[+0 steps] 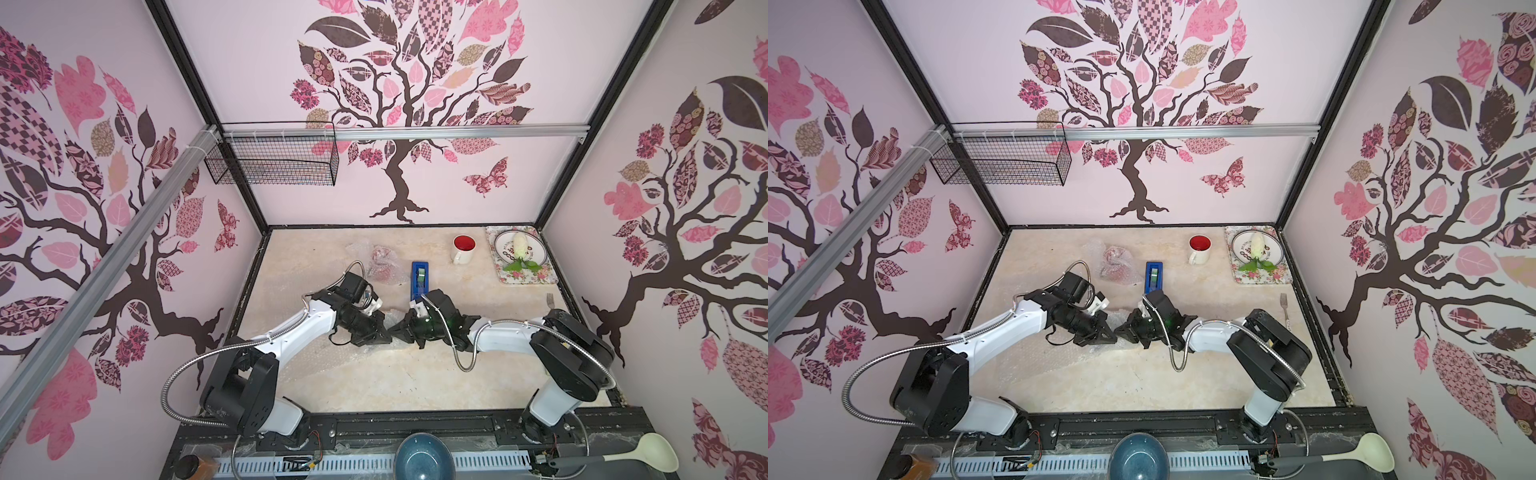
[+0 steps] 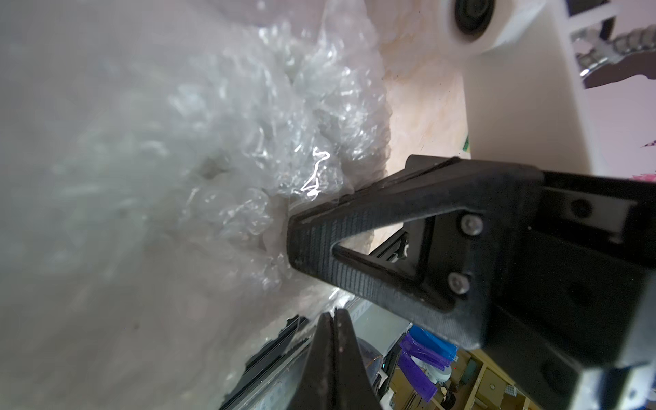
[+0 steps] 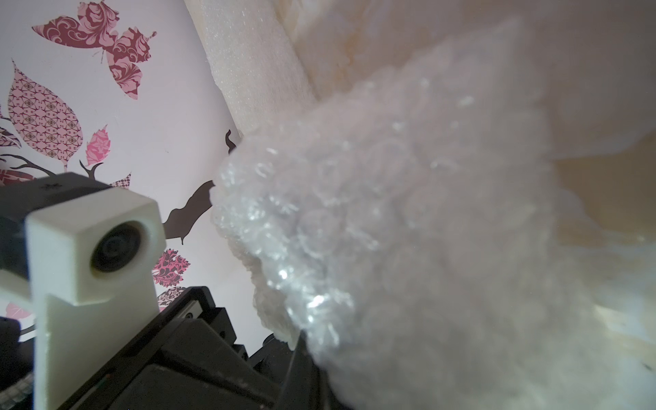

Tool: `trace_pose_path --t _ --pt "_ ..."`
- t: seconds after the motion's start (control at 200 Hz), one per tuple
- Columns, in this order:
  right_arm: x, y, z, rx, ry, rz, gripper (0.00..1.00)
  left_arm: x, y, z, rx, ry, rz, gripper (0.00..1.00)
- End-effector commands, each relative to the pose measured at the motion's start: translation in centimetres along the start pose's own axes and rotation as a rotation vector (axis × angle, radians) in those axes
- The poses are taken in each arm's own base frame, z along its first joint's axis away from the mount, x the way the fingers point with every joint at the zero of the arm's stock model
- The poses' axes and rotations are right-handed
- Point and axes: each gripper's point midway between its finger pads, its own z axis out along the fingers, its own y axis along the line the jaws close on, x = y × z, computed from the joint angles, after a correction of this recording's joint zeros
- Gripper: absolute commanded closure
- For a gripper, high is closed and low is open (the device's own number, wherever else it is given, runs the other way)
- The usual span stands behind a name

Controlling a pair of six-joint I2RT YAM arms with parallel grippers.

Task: Wrap mugs in bubble wrap
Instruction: Stick the tape on the bubble wrap.

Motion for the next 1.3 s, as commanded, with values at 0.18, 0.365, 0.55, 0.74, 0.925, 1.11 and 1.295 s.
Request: trace_pose_path --t 0.18,0.365,0.55,0.74,0.925,1.11,1.295 --pt "-0.7 -1.6 0.5 0.071 -0.033 0.103 1.00 0.7 1.9 0.9 -0.078 0.013 0.035 1.00" --pt "-0.8 -1.5 0.6 0.069 -0.034 0.103 1.00 -1.6 3.0 1.2 -0.148 -0.065 -0.018 1.00" --pt "-0.7 -1.4 0.5 0.070 -0.036 0.104 1.00 -3.6 2.2 1.2 -0.107 -0.154 -0.089 1.00" --pt "-0.6 -1.6 0.0 0.125 -0.040 0.106 0.84 -3.6 2.4 1.3 -0.104 -0.167 -0.115 1.00" --pt "-0.7 -2.3 -1.1 0.206 -0.064 0.118 0.68 -3.4 2.6 1.2 -0.106 -0.172 -0.119 1.00" --pt "-1.2 -1.9 -2.6 0.219 -0.107 0.131 0.60 -3.4 2.7 1.4 -0.107 -0.168 -0.121 1.00" --pt "-1.3 -0.8 -2.8 0.215 -0.101 0.122 0.56 -3.7 2.5 1.4 -0.100 -0.170 -0.119 1.00"
